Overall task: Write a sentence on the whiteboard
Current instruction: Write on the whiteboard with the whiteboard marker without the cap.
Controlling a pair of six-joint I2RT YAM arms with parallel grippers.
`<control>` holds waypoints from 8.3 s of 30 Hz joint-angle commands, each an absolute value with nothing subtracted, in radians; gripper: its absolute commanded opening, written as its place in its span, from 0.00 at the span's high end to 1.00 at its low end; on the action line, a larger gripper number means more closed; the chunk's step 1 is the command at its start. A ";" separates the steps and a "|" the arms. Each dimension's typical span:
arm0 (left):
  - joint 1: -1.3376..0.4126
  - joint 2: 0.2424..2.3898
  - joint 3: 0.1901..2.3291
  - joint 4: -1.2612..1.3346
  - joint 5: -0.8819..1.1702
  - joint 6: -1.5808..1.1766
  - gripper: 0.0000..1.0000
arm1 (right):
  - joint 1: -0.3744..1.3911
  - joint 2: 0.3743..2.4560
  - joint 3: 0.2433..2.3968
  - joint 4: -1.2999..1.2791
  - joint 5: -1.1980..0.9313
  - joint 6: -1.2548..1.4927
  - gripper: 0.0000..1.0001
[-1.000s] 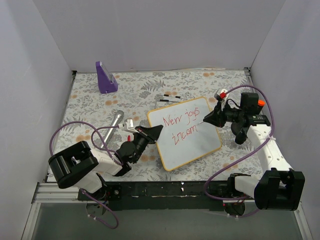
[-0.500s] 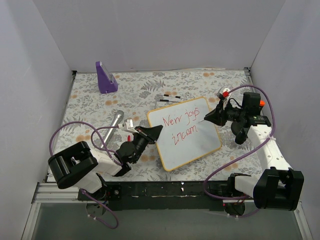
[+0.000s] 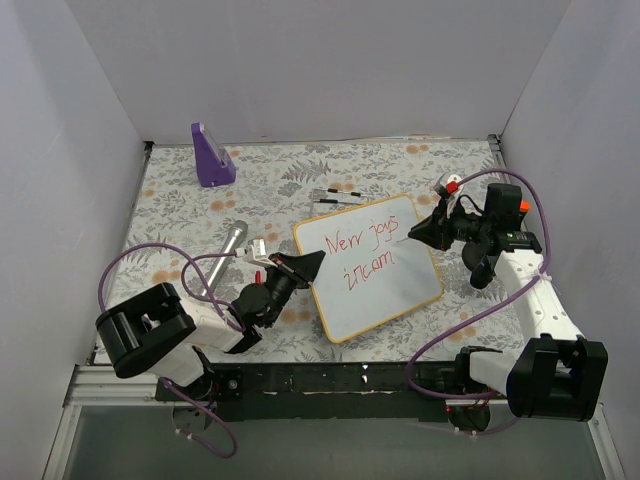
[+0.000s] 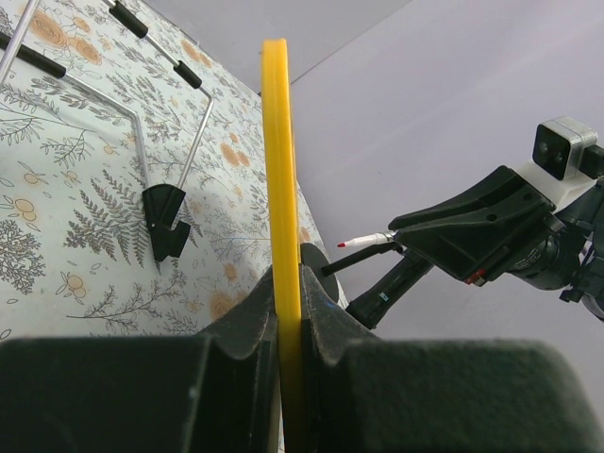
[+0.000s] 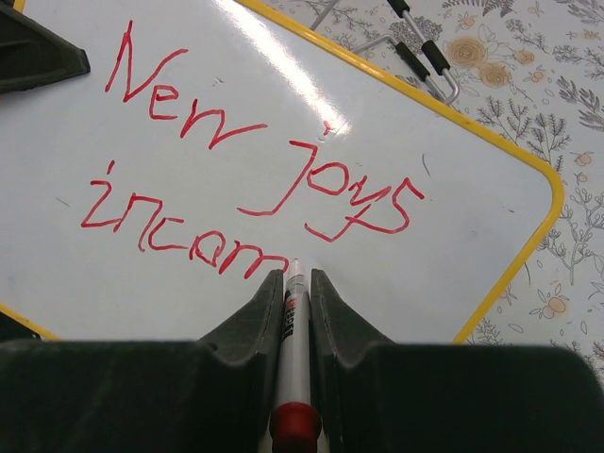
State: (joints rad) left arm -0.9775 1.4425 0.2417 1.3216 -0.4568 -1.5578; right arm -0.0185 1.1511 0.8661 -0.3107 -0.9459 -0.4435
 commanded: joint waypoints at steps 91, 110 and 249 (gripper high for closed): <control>-0.982 1.440 0.233 1.586 -0.437 -1.509 1.00 | 0.031 1.258 0.799 -0.135 -0.841 -0.317 0.99; -0.982 1.451 0.242 1.582 -0.434 -1.513 1.00 | 0.031 1.186 0.818 -0.233 -0.873 -0.374 0.99; -0.983 1.440 0.213 1.605 -0.440 -1.519 1.00 | -0.058 1.207 0.885 -0.342 -0.939 -0.503 0.99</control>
State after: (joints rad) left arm -0.9771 1.4578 0.2344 1.3254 -0.4671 -1.5887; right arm -0.0525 1.2125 0.8680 -0.3420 -0.9009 -0.4805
